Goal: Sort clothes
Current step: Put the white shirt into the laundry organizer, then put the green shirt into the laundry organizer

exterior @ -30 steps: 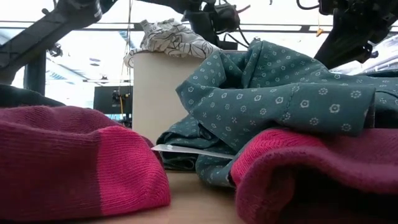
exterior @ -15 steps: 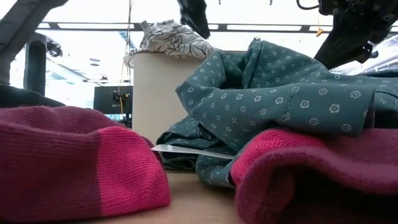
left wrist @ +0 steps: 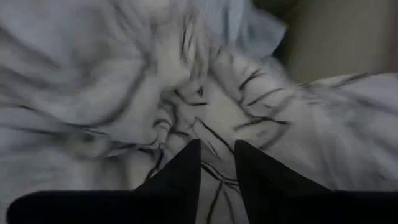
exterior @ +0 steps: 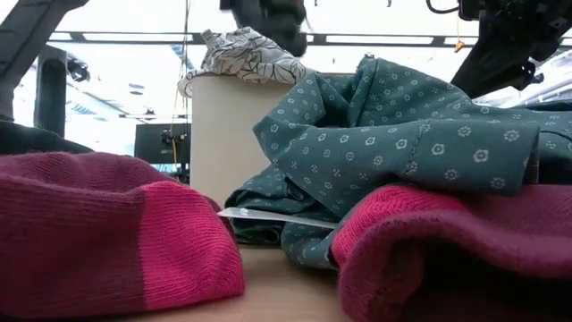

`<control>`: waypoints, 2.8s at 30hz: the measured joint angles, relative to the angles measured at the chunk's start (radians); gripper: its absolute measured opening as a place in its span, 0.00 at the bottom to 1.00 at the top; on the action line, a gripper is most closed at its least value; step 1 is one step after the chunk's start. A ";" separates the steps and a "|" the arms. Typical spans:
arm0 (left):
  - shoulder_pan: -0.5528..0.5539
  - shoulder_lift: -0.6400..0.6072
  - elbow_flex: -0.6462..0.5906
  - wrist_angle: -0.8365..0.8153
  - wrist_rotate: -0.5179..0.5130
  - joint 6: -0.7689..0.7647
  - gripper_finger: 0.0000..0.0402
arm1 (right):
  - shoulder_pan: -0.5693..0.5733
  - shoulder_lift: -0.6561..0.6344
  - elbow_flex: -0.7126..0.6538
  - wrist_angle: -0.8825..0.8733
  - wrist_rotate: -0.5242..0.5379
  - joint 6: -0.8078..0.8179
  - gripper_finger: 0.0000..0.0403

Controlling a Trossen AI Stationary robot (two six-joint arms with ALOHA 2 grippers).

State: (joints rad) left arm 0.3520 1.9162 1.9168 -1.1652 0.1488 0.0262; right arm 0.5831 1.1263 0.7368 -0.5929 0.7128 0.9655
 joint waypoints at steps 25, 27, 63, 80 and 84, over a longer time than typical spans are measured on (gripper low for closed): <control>0.160 -0.055 -0.356 0.401 0.073 -0.079 0.26 | -0.001 0.000 0.000 0.001 0.000 -0.007 0.35; 0.155 -0.097 -0.333 0.387 0.082 -0.055 0.26 | -0.001 0.000 0.000 0.000 0.000 -0.007 0.35; -0.559 -1.259 -1.282 0.920 -0.445 -0.244 0.26 | -0.017 0.001 0.000 0.127 -0.121 -0.192 0.36; -0.671 -1.322 -1.610 1.196 -0.559 -0.353 0.26 | -0.141 0.304 0.001 0.338 -0.326 -0.383 0.56; -0.707 -1.322 -1.669 1.265 -0.604 -0.352 0.26 | -0.165 0.365 0.021 0.329 -0.361 -0.390 0.43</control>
State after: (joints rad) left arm -0.3548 0.5941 0.2473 0.0996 -0.4551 -0.3256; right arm 0.4177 1.4910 0.7581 -0.2638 0.3519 0.5759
